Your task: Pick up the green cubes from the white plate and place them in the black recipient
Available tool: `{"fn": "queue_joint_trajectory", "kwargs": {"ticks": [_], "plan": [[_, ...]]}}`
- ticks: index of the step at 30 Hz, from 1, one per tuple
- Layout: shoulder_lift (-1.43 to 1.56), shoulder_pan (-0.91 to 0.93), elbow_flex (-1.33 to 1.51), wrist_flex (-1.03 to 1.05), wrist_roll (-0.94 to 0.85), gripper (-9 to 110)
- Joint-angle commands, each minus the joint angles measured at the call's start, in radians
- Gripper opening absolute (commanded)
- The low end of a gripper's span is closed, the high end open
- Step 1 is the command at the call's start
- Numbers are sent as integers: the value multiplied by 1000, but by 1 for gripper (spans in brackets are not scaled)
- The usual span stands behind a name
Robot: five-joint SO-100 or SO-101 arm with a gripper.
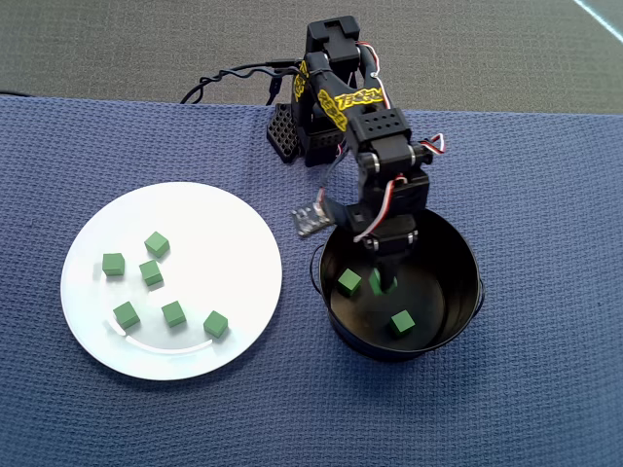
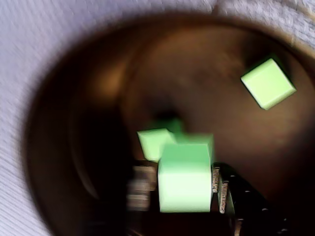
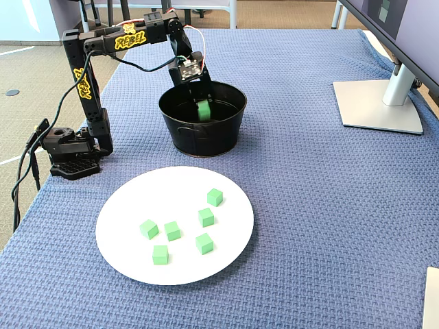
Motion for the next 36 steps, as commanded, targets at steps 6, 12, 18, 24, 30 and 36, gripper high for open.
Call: {"fn": "queue_joint_trajectory", "kwargs": {"ticks": [6, 12, 18, 24, 30, 36], "plan": [[130, 104, -63, 46, -51, 42], [146, 387, -127, 84, -49, 41], [78, 687, -55, -12, 8, 39], [-69, 838, -44, -77, 155, 35], [-256, 819, -115, -64, 288, 32], [-367, 799, -199, -92, 291, 32]]}}
